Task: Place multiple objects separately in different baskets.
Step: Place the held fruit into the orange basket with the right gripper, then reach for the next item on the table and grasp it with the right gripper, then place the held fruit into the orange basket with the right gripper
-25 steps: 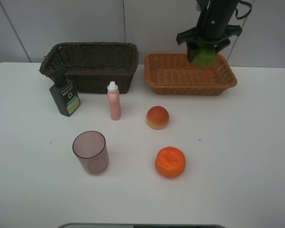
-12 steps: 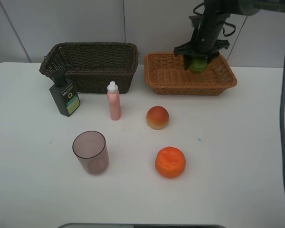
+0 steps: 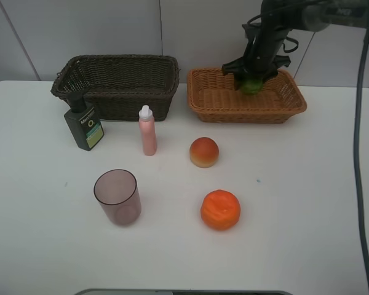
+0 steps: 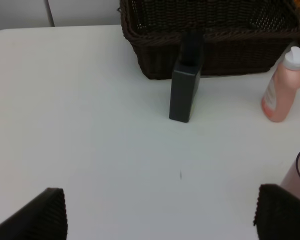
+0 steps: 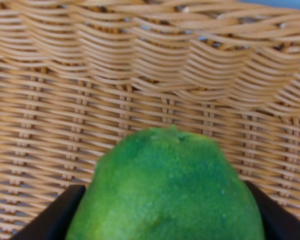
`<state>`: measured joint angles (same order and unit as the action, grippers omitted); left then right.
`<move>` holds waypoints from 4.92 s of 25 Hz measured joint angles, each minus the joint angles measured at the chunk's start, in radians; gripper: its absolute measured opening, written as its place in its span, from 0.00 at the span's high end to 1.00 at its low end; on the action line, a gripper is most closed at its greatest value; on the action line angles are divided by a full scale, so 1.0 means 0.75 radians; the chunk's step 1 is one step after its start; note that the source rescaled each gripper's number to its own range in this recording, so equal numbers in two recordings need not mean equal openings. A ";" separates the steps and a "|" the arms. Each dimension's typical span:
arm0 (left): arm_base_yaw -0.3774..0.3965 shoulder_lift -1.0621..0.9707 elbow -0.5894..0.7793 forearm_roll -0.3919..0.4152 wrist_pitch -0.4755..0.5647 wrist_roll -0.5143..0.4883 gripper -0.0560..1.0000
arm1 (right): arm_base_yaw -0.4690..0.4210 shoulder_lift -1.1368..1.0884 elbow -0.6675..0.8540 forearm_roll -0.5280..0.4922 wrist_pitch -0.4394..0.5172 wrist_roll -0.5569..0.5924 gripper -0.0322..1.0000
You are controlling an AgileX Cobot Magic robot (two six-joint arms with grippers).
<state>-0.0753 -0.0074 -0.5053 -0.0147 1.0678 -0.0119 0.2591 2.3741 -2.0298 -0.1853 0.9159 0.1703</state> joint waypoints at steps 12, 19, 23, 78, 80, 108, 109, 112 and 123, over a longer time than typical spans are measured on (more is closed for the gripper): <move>0.000 0.000 0.000 0.000 0.000 0.000 0.04 | 0.000 0.000 0.000 -0.001 -0.007 0.000 0.09; 0.000 0.000 0.000 0.000 0.000 0.000 0.04 | 0.038 -0.035 0.000 -0.012 0.109 0.000 0.06; 0.000 0.000 0.000 0.000 0.000 0.000 0.04 | 0.128 -0.099 0.000 -0.049 0.232 0.000 0.06; 0.000 0.000 0.000 0.000 0.000 0.000 0.04 | 0.479 -0.397 0.907 0.064 -0.299 0.593 0.06; 0.000 0.000 0.000 0.000 0.000 0.000 0.04 | 0.479 -0.397 0.907 0.056 -0.319 0.612 0.06; 0.000 0.000 0.000 0.000 0.000 0.000 0.04 | 0.480 -0.295 0.907 0.014 -0.344 0.694 0.96; 0.000 0.000 0.000 0.000 0.000 0.000 0.04 | 0.480 -0.295 0.907 0.015 -0.344 0.694 0.96; 0.000 0.000 0.000 0.000 0.000 0.000 0.04 | 0.480 -0.295 0.907 0.016 -0.344 0.694 0.96; 0.000 0.000 0.000 0.000 0.000 0.000 0.04 | 0.480 -0.295 0.907 0.017 -0.344 0.694 0.96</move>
<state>-0.0753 -0.0074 -0.5053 -0.0147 1.0678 -0.0119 0.6193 2.1526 -1.3493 -0.1723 0.6581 0.6908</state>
